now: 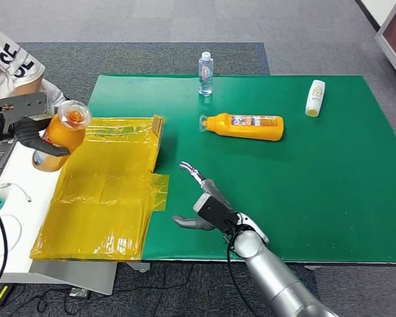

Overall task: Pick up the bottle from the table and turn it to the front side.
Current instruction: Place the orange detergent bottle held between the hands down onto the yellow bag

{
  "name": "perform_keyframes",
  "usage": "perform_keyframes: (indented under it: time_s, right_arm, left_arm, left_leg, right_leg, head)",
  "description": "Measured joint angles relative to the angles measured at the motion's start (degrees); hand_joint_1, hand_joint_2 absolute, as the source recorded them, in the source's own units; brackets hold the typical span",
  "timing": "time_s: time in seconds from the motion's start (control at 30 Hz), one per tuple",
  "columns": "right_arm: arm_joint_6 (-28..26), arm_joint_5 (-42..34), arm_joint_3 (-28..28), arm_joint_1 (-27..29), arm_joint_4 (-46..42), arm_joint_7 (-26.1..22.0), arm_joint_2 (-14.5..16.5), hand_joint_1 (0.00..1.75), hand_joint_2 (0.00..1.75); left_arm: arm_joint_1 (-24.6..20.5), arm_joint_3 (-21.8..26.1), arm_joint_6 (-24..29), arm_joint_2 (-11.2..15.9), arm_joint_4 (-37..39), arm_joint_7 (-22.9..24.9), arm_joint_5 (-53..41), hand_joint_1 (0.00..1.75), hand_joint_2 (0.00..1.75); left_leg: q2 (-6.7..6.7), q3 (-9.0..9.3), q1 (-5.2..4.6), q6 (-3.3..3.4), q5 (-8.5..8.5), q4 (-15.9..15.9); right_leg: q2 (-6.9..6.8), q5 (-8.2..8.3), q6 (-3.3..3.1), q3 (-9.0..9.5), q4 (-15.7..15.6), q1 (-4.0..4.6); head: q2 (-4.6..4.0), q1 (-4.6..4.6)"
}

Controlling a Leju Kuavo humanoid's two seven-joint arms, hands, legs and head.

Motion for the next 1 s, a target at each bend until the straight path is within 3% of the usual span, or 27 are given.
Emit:
perform_keyframes:
  time_s: [0.13,0.3,0.6,1.0]
  right_arm:
    - [-1.55,-1.67,-0.29,-0.08,0.45,-0.36,-0.03,0.00,1.75]
    - [-2.58,-5.43,-3.93,-0.06,0.55,-1.02,-1.74,0.00,1.75]
    - [-0.99,-6.08,-12.00,0.86,-0.62,-1.05,-4.46,0.00,1.75]
    - [-0.68,-4.43,-14.88,1.90,-2.82,-0.33,-4.86,0.00,1.75]
  left_arm:
    - [-3.86,-3.42,0.79,-3.01,3.11,0.30,0.10,1.75,1.75]
    - [-4.10,-6.62,2.96,-3.86,5.21,-1.57,0.09,1.75,1.75]
    - [-0.51,-10.27,7.11,-4.84,8.77,-6.62,-0.58,1.75,1.75]
    - [3.86,-11.34,11.80,-11.58,15.48,-9.34,-3.34,1.75,1.75]
  left_leg:
    - [0.04,-0.01,-0.04,0.02,0.03,0.00]
    - [0.10,-0.04,-0.07,0.03,0.05,0.00]
    - [0.10,-0.15,-0.07,0.06,0.12,0.00]
    - [0.09,-0.35,-0.11,0.06,0.24,0.01]
  right_leg:
    - [0.05,0.10,0.00,-0.03,0.00,-0.05]
    - [0.10,0.14,-0.03,-0.12,0.00,-0.07]
    - [0.09,0.18,-0.01,-0.24,0.00,-0.08]
    - [0.09,0.28,0.04,-0.40,0.00,-0.11]
  head:
    - [0.00,0.01]
    - [0.00,0.00]
    - [0.00,0.00]
    - [0.00,0.00]
